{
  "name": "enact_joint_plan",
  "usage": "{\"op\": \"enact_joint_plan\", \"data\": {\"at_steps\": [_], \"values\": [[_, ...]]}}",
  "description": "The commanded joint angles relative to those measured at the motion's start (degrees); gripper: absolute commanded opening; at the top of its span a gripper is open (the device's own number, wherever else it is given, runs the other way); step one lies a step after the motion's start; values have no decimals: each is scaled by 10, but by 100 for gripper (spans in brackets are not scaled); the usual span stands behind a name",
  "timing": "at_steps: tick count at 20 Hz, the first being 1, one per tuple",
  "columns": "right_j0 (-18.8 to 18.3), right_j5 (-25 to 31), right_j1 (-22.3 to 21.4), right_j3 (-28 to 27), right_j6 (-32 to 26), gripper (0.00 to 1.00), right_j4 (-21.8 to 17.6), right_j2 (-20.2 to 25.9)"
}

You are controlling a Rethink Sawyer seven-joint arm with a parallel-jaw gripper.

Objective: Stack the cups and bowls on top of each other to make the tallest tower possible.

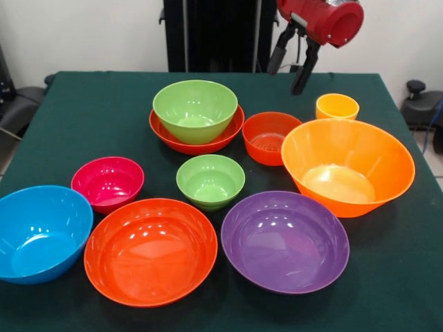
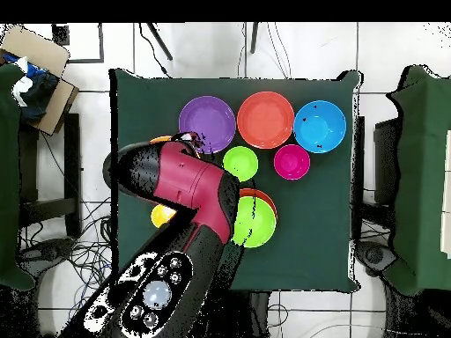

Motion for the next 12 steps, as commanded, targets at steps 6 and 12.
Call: {"op": "enact_joint_plan", "data": {"at_steps": [6,12], "values": [[5,115,66,-105,179,100,35,23],[8,141,81,-140,205,100,49,14]]}}
